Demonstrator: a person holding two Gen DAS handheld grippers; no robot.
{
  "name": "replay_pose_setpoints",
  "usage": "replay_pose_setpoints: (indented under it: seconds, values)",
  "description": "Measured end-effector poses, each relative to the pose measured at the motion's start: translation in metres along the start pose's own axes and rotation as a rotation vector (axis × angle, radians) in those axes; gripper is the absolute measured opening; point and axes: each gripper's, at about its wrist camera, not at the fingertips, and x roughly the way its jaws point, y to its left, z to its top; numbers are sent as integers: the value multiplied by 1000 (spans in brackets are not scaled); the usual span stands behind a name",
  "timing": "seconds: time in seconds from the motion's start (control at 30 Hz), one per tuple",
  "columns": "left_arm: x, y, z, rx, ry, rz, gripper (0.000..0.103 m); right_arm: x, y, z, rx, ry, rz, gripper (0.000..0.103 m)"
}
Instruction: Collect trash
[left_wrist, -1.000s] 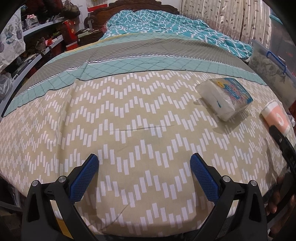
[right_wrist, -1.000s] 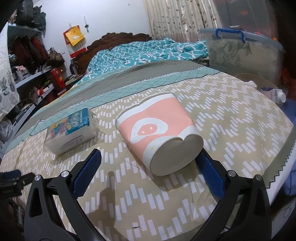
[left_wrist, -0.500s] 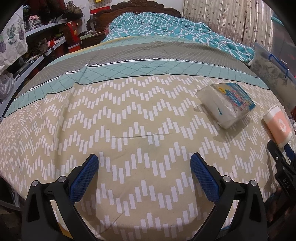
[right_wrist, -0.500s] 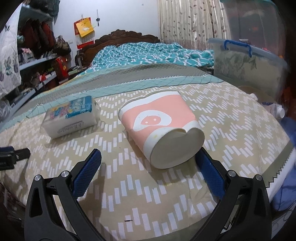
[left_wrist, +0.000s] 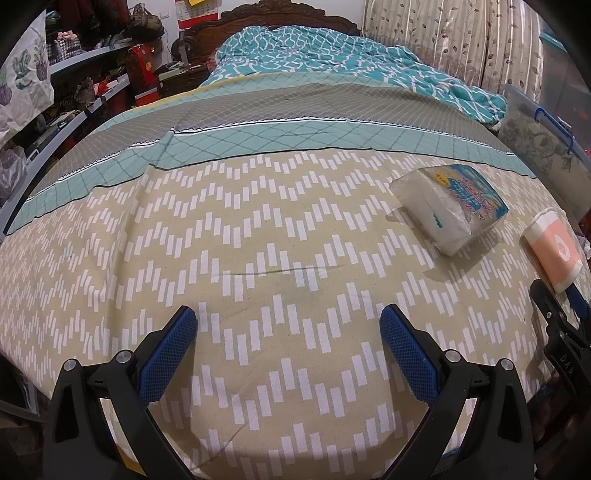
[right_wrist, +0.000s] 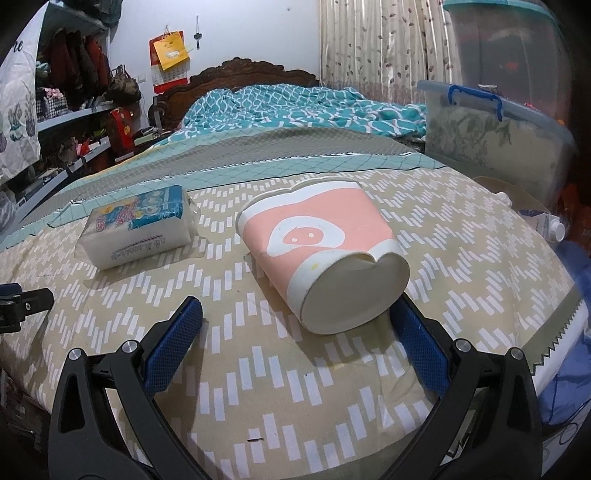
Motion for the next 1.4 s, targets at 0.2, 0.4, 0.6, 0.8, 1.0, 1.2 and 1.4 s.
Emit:
replay_pose_setpoints:
  seconds: [0.2, 0.4, 0.6, 0.8, 1.0, 1.2, 1.4]
  values:
    - [0, 0, 0, 2, 3, 2, 95, 1, -6, 3, -2, 13, 24, 100]
    - [-6, 2, 1, 32, 30, 7, 94, 1, -18, 7, -30, 49, 94, 100]
    - [-28, -23, 17, 147, -46, -62, 95, -3, -25, 10, -43, 100, 153, 100]
    - [-23, -79, 44, 344, -74, -170, 95, -6, -42, 15, 15, 127, 222, 100]
    - [11, -123, 71, 499, -74, -150, 94, 3, -49, 37, -48, 137, 188, 100]
    - [44, -138, 84, 617, -30, -142, 95, 31, -39, 64, -178, 237, 218, 100]
    - [50, -134, 95, 570, -26, -197, 61, 48, -31, 89, -215, 265, 305, 67]
